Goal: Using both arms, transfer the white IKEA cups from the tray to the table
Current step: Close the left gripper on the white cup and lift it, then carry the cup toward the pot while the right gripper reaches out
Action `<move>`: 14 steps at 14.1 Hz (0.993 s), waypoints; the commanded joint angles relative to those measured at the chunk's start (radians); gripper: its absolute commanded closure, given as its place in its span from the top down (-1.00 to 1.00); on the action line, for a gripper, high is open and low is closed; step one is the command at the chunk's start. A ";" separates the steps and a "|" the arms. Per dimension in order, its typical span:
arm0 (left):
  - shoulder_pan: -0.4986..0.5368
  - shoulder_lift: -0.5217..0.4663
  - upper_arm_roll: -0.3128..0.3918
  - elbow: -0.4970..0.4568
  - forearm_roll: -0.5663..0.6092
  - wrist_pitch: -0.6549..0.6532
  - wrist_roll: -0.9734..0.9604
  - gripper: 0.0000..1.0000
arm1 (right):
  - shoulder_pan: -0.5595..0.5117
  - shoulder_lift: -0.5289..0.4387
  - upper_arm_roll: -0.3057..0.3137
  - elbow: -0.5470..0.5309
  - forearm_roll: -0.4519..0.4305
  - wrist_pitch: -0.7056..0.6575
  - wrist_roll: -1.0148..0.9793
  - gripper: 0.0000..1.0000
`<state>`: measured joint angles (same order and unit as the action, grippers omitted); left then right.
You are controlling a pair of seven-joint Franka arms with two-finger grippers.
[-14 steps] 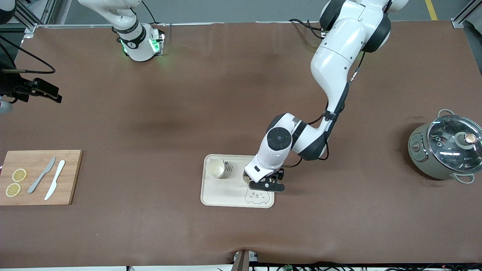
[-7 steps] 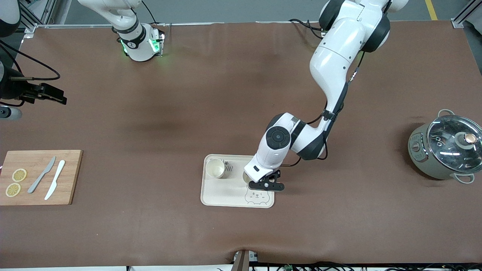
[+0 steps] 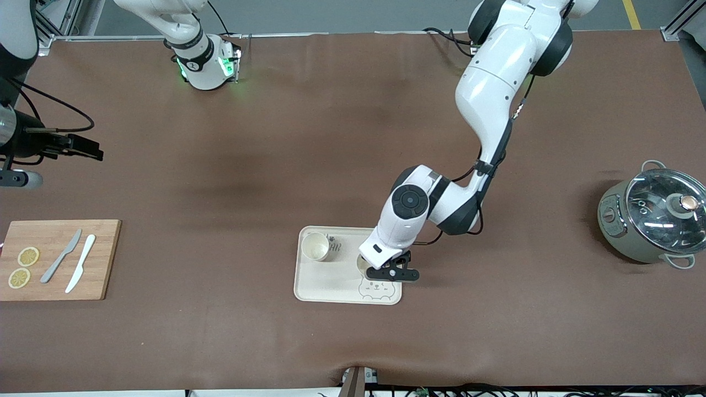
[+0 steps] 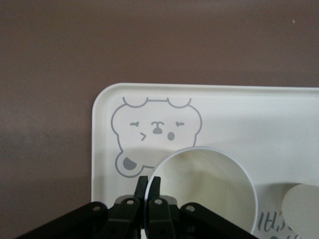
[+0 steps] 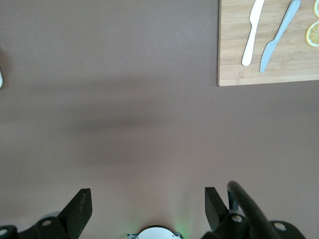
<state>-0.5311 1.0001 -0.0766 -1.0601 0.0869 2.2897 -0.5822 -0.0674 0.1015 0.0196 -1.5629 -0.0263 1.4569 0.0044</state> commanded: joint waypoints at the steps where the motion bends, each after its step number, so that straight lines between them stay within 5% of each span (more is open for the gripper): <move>1: 0.011 -0.058 0.011 -0.014 -0.018 -0.045 -0.007 -1.00 | -0.018 0.035 0.014 0.029 -0.038 -0.012 -0.014 1.00; 5: 0.054 -0.184 0.005 -0.092 -0.016 -0.214 0.045 -1.00 | -0.018 0.086 0.016 0.023 -0.026 -0.006 -0.001 1.00; 10: 0.196 -0.467 -0.063 -0.417 -0.016 -0.213 0.186 -1.00 | 0.037 0.164 0.019 0.014 0.048 0.083 0.226 1.00; 14: 0.302 -0.587 -0.111 -0.579 -0.015 -0.205 0.297 -1.00 | 0.107 0.194 0.019 0.015 0.065 0.140 0.348 1.00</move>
<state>-0.2613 0.5020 -0.1673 -1.5030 0.0851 2.0641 -0.3300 0.0150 0.2887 0.0383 -1.5642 0.0211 1.5855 0.2879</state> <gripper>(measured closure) 0.965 0.000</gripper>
